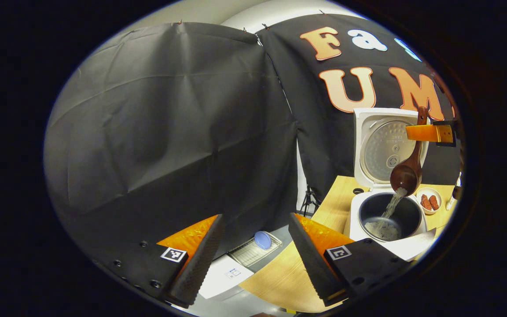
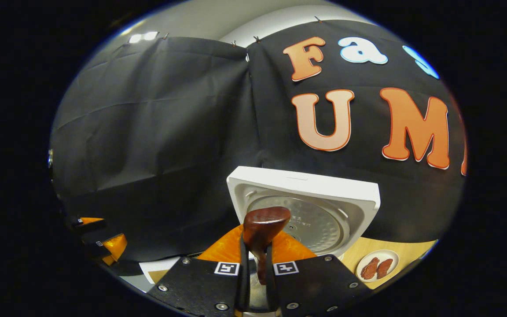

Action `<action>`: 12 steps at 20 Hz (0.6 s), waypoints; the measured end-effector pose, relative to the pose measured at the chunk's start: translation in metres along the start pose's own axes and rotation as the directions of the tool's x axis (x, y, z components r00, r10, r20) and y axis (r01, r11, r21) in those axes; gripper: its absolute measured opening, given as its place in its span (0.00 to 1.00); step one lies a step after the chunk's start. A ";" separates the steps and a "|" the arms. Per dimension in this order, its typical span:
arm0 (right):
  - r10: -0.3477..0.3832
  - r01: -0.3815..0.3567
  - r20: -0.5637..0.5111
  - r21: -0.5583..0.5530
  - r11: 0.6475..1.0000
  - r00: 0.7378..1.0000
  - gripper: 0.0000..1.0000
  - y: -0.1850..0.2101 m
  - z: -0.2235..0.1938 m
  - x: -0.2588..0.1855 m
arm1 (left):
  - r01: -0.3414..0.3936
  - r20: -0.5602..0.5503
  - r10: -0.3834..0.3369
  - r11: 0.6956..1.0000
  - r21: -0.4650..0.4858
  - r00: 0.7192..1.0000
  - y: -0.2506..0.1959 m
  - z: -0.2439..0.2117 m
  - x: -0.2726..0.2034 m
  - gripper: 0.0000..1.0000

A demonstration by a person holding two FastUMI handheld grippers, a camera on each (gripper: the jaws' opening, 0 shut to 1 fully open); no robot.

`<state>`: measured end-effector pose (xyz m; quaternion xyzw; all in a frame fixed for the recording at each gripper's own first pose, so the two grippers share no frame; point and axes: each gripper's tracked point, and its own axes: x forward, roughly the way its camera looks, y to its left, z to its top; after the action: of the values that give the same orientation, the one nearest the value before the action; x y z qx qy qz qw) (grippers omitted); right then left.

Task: Close the left gripper, press the button to open the rice cooker; take a wooden spoon from the chopstick holder with the right hand, scoop a spoonful of rice and pour it into the rice cooker, then put the wooden spoon back into the chopstick holder.

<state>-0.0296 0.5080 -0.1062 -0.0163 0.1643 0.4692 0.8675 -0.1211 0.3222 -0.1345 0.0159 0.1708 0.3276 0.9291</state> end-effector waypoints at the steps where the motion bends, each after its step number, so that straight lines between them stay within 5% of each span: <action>1: 0.000 0.000 0.009 -0.024 1.000 1.000 0.14 0.001 0.001 -0.003 | 0.000 0.001 0.000 1.000 0.000 1.000 -0.001 0.000 -0.002 1.00; 8: -0.007 0.010 0.030 -0.087 0.996 1.000 0.14 -0.010 0.000 -0.023 | 0.000 0.010 0.000 1.000 0.015 1.000 -0.011 0.006 -0.015 1.00; 12: -0.029 0.029 0.023 -0.021 0.999 0.999 0.14 -0.025 -0.003 -0.037 | 0.007 0.028 -0.007 1.000 0.012 1.000 -0.023 0.015 -0.023 1.00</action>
<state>-0.0283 0.4633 -0.1013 -0.0226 0.1493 0.4585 0.8758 -0.1196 0.2914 -0.1164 0.0257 0.1598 0.3231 0.9324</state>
